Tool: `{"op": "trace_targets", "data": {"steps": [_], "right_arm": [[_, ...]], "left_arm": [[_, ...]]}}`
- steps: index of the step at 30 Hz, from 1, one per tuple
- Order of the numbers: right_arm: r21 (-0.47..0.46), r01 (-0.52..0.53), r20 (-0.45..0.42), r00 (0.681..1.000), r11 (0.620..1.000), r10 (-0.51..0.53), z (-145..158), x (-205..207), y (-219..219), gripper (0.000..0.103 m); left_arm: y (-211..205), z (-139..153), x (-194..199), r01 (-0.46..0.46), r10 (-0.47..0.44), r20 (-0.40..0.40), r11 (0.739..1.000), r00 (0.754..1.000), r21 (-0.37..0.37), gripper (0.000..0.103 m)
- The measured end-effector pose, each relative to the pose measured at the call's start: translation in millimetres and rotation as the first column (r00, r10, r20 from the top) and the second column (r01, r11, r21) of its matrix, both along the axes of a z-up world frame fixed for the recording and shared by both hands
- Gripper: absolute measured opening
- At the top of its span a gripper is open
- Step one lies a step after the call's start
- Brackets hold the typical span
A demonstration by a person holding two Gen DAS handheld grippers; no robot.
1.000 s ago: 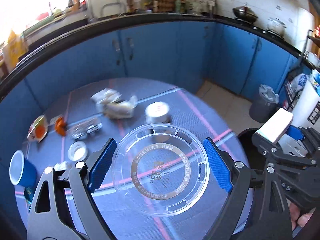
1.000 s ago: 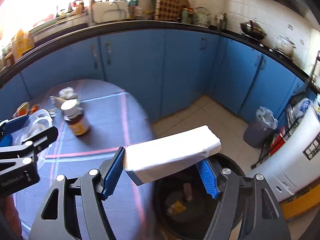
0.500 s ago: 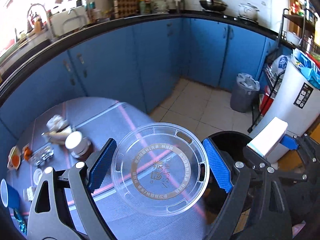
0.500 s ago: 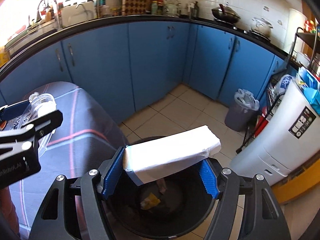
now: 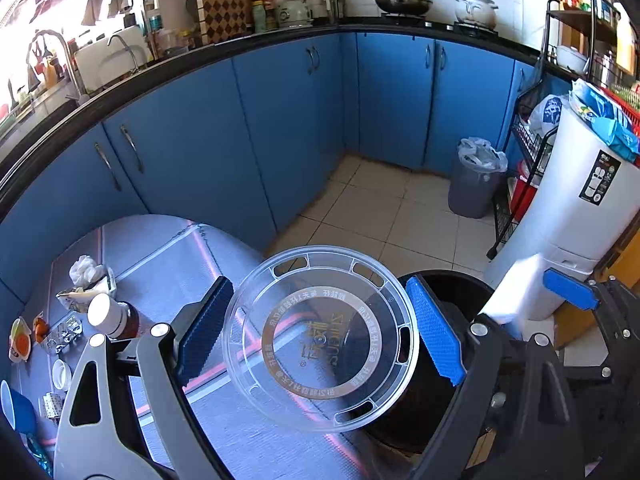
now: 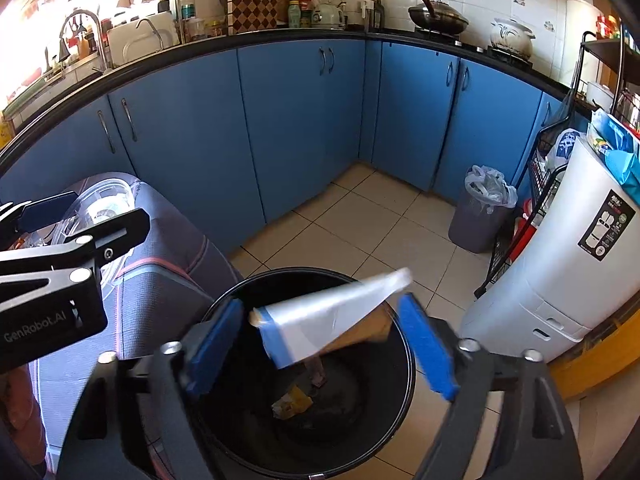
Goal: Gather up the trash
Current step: 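Carry the lid and box over the bin and open both tools to drop them, then grasp the blue paper cup with the left tool while the right tool grasps the brown bottle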
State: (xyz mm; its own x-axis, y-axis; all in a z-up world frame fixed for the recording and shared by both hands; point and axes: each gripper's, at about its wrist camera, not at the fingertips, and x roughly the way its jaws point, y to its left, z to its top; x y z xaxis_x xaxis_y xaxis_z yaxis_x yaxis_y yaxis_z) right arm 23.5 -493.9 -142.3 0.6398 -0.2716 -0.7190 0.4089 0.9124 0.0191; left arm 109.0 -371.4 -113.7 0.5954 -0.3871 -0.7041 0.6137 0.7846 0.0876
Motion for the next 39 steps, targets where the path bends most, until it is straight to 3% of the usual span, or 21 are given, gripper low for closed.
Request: {"op": "trace_targets", "data": {"steps": [21,23,39], "right_arm": [[-0.018,0.067,-0.003,0.998,0.998,-0.067,-4,-20,-19,0.085],[-0.016,0.068,-0.001,0.998,0.998,-0.068,-4,-20,-19,0.085],[0.004,0.028,0.02,0.999,1.0,-0.028,2,-11,-3,0.085]], "left_arm": [[-31,5,-12,0.069,-0.07,-0.022,0.997,0.997,-0.022,0.091],[-30,7,-11,0.058,-0.059,-0.028,0.998,0.998,-0.039,0.1],[-1,11,-5,-0.013,0.013,0.016,1.0,1.0,-0.011,0.1]]}}
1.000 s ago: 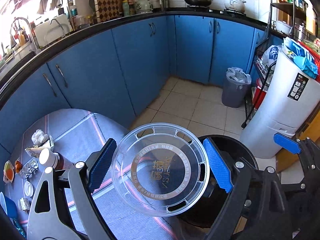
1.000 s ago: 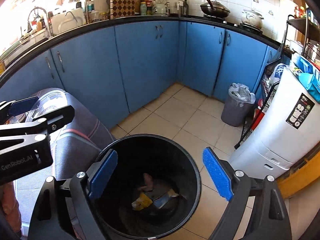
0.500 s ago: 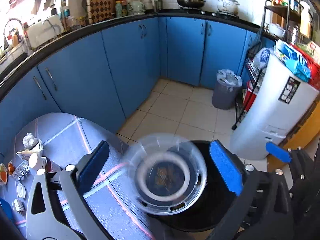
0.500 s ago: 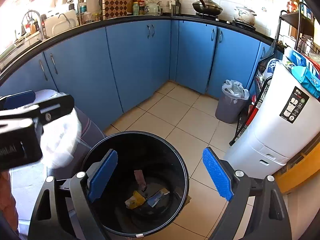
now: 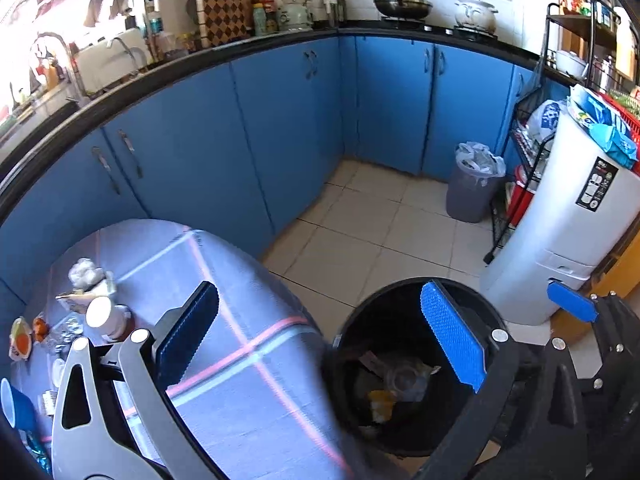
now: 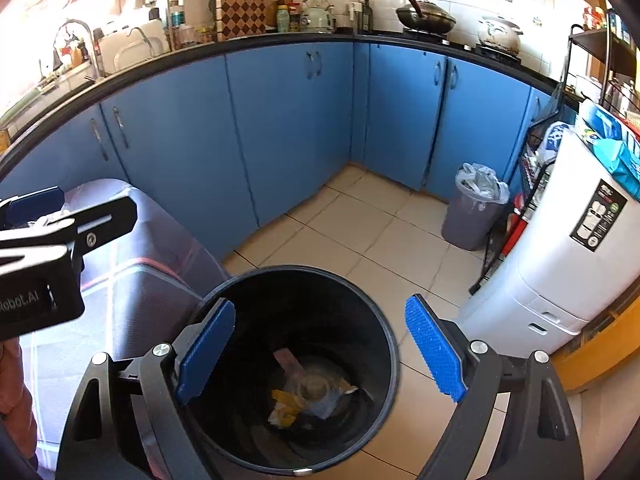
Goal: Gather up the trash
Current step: 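Grasp the blue paper cup with the left tool while the right tool grasps the brown bottle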
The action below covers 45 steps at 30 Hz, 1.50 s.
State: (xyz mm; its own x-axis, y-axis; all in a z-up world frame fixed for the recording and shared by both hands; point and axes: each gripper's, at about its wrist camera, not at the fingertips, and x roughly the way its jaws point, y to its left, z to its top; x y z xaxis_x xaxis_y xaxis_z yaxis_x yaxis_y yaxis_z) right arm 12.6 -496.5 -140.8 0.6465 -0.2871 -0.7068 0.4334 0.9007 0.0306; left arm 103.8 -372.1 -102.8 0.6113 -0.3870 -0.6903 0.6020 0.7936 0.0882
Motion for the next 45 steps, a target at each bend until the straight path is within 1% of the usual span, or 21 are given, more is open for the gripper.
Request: {"op": "trace_targets", "data": {"steps": [3,8,13,17,19,20,23,24,27,32,34,36,39,41,42,44,45], "right_arm": [[0.012,-0.048,0.014,0.999,0.999,0.047,3,10,17,0.085],[-0.031,-0.16,0.024,0.987,0.987,0.16,14,34,64,0.085],[-0.041,-0.253,0.031,0.967,0.967,0.254,21,55,108,0.085],[-0.04,-0.323,0.028,0.946,0.946,0.324,24,74,144,0.085],[-0.036,-0.349,0.025,0.936,0.936,0.35,25,82,160,0.085],[-0.031,-0.363,0.022,0.931,0.931,0.364,26,87,169,0.085],[-0.027,-0.4,0.014,0.916,0.916,0.4,25,99,194,0.085],[-0.031,-0.408,0.007,0.913,0.912,0.409,25,102,203,0.085],[-0.033,-0.425,-0.01,0.905,0.905,0.425,22,114,222,0.085],[-0.037,-0.437,-0.048,0.899,0.899,0.435,13,129,249,0.085],[-0.041,-0.437,-0.06,0.899,0.898,0.434,10,134,255,0.085],[-0.046,-0.431,-0.071,0.901,0.901,0.428,8,140,259,0.085],[-0.048,-0.419,-0.083,0.906,0.907,0.415,6,146,262,0.085],[-0.049,-0.413,-0.091,0.909,0.91,0.407,5,150,263,0.085],[-0.052,-0.409,-0.095,0.91,0.911,0.403,4,152,264,0.085],[-0.062,-0.404,-0.102,0.912,0.912,0.397,3,156,268,0.085],[-0.066,-0.403,-0.105,0.912,0.913,0.396,2,158,269,0.085]], "left_arm": [[25,5,4,-0.043,0.044,0.029,0.999,0.999,-0.006,0.1],[77,10,16,-0.135,0.135,0.053,0.991,0.989,-0.007,0.1],[138,13,29,-0.25,0.249,0.074,0.968,0.966,0.002,0.1],[191,15,37,-0.353,0.35,0.103,0.935,0.931,0.01,0.1],[223,14,39,-0.411,0.405,0.122,0.911,0.906,0.028,0.1],[235,14,40,-0.429,0.423,0.126,0.903,0.897,0.031,0.1],[278,10,44,-0.507,0.498,0.139,0.861,0.856,0.042,0.1],[295,7,46,-0.539,0.528,0.139,0.841,0.838,0.049,0.1],[327,-4,50,-0.579,0.57,0.122,0.812,0.813,0.066,0.1],[362,-22,60,-0.61,0.604,0.085,0.788,0.792,0.087,0.1],[373,-28,67,-0.615,0.61,0.071,0.784,0.789,0.091,0.1],[382,-32,76,-0.613,0.612,0.042,0.785,0.79,0.087,0.099],[395,-39,84,-0.615,0.617,0.007,0.784,0.787,0.081,0.094],[401,-45,89,-0.615,0.618,-0.018,0.784,0.786,0.081,0.082],[404,-49,91,-0.617,0.621,-0.029,0.783,0.784,0.084,0.079],[411,-56,95,-0.621,0.627,-0.066,0.778,0.776,0.089,0.063],[413,-59,96,-0.624,0.63,-0.084,0.776,0.772,0.089,0.059]]}}
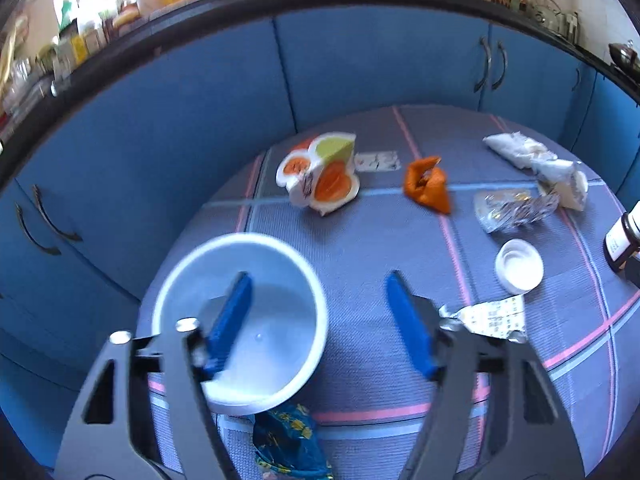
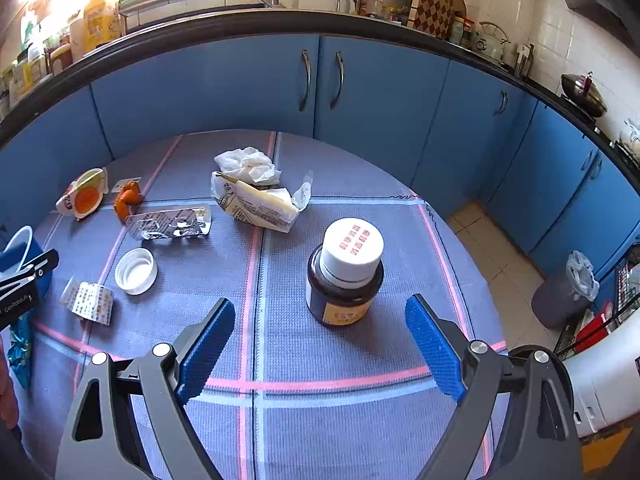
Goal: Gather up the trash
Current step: 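Grasp the blue paper cup with the left tool while the right tool grasps the brown bottle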
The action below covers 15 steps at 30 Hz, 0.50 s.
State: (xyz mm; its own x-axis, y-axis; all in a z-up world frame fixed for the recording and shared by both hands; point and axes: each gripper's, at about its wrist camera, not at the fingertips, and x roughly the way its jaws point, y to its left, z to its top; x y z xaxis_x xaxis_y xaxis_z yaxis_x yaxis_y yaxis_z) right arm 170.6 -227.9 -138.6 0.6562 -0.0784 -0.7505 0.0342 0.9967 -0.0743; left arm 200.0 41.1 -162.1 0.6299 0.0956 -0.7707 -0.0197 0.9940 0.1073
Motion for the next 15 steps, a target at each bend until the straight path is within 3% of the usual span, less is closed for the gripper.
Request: {"op": "trace_targets", "data": {"steps": [2,8,14,15], "right_arm": [[-0.008,0.014,-0.014,1.0,1.0,-0.015,-3,3,1,0.085],[-0.02,0.05,-0.042,0.998,0.999,-0.051,-13,11,-2,0.085],[-0.013,0.08,-0.047,0.996,0.997,-0.081,-17,25,-9,0.084],[-0.006,0.086,-0.044,0.995,0.996,-0.086,-18,27,-11,0.073]], "left_arm": [[4,-7,2,-0.008,0.008,-0.028,1.0,1.0,-0.02,0.044],[6,-8,-3,-0.017,0.017,-0.006,1.0,1.0,-0.009,0.017],[9,3,-6,-0.033,0.033,0.046,0.999,0.998,-0.013,0.012],[8,5,-6,-0.032,0.033,0.054,0.999,0.998,-0.012,0.012]]}}
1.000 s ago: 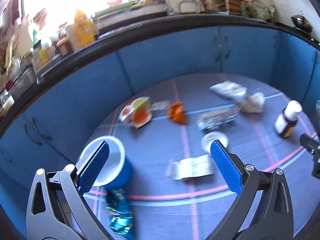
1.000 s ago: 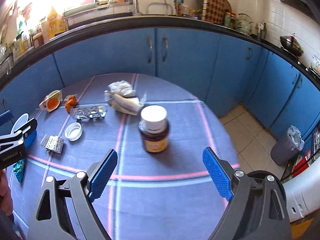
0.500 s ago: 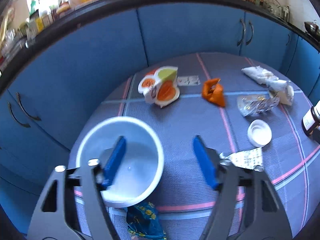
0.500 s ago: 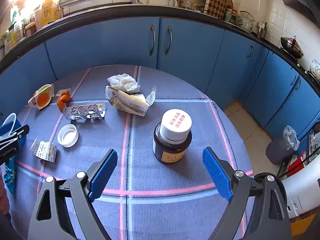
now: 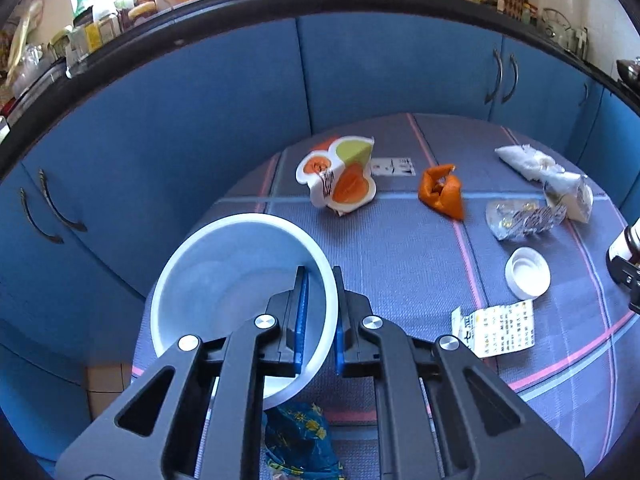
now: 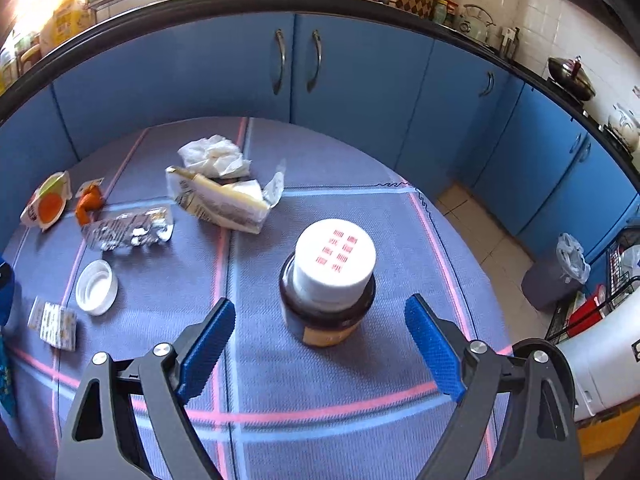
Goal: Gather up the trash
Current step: 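Grasp the blue paper cup with the left tool while the right tool grasps the brown bottle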
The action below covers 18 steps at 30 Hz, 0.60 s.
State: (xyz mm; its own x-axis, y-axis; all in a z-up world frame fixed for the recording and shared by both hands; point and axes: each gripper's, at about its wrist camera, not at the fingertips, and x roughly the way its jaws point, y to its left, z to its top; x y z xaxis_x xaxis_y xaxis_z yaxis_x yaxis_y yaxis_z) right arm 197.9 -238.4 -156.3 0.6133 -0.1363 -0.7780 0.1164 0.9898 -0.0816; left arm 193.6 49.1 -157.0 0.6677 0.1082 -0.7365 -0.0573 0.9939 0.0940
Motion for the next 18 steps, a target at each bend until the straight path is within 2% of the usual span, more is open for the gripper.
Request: {"op": "trace_targets", "data": {"steps": [1,2,3,18], "right_arm": [[0.003,0.0,-0.003,1.0,1.0,0.0,0,1,0,0.063],[0.008,-0.001,-0.014,1.0,1.0,0.001,-1,3,-1,0.047],[0.014,0.001,-0.017,1.0,1.0,0.0,-2,3,-2,0.044],[-0.032,-0.055,0.045,0.997,0.998,0.056,22,-40,-6,0.044]], "left_arm": [[-1,2,0,0.001,-0.001,0.005,1.0,1.0,-0.001,0.012],[-1,4,-1,0.002,-0.002,0.01,1.0,1.0,-0.002,0.012],[-3,6,-1,0.005,-0.005,0.015,1.0,1.0,-0.004,0.012],[-32,24,-14,0.055,-0.055,0.041,0.998,0.998,-0.004,0.012]]}}
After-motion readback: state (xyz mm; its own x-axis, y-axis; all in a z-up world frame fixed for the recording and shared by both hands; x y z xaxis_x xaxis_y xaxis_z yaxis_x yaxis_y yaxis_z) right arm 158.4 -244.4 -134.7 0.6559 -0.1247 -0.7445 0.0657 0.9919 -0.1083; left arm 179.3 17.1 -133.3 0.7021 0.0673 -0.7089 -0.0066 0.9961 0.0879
